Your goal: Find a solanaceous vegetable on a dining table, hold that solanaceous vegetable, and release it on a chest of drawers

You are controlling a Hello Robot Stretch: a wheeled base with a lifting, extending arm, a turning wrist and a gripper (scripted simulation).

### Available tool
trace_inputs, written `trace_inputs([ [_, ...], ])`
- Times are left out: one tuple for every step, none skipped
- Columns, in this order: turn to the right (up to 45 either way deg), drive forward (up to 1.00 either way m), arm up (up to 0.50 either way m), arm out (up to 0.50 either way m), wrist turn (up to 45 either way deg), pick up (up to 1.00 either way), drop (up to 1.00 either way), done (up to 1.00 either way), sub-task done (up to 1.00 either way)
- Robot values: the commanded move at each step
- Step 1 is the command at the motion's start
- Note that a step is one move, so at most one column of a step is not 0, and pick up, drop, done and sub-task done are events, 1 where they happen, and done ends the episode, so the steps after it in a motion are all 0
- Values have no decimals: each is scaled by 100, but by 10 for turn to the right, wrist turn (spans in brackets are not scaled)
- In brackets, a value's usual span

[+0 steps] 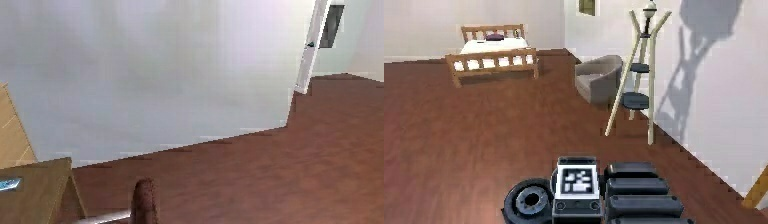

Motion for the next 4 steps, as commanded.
trace_inputs([
  [450,0,0,0,0,0,0,0,0],
  [330,0,0,0,0,0,0,0,0],
  [0,40,0,0,0,0,0,0,0],
  [-450,0,0,0,0,0,0,0,0],
])
